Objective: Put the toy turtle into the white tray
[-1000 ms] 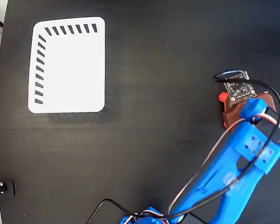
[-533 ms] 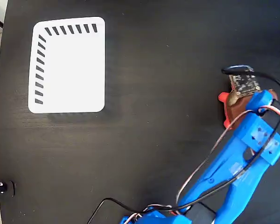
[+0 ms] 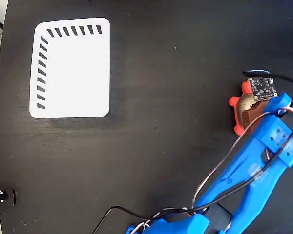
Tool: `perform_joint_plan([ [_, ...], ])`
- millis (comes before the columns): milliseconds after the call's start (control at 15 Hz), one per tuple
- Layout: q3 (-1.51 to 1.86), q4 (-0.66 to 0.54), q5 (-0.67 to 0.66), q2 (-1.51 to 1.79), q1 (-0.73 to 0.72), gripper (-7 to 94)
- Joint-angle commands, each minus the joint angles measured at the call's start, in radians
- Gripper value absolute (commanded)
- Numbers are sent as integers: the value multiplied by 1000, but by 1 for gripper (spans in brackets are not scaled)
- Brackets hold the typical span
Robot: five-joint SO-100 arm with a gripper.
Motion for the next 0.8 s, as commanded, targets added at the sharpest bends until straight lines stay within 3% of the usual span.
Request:
perform_joint_plan([
  [0, -41, 14, 25, 25, 2, 56],
  [733, -35, -31, 57, -103, -41, 67],
])
